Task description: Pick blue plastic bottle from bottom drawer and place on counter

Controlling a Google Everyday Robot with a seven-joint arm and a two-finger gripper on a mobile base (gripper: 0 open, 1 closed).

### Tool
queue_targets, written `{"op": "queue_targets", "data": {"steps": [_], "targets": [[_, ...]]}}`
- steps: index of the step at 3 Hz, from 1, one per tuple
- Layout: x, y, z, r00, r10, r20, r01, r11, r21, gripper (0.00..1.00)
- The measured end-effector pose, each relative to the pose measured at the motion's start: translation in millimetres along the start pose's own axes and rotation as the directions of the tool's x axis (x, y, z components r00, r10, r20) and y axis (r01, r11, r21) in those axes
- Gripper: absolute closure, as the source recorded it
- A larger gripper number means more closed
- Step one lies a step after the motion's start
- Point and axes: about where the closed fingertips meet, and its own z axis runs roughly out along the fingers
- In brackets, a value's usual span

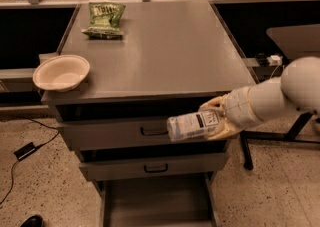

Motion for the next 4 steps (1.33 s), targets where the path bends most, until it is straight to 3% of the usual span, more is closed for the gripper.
{"op": "queue_targets", "data": {"steps": [1,2,3,4], "targets": [[-28,-59,-29,0.999,-0.022,-0.028,0.021,0.9991,-0.036,1.0],[-53,-121,-56,0.999,-0.029,-0.042,0.029,0.9996,-0.002,1.0],[-50,-172,-66,0.996,0.083,-0.034,-0.079,0.9929,0.088,1.0],[-32,-226,-45,0.961,0.273,0.038,-0.275,0.9335,0.23,1.0]]}}
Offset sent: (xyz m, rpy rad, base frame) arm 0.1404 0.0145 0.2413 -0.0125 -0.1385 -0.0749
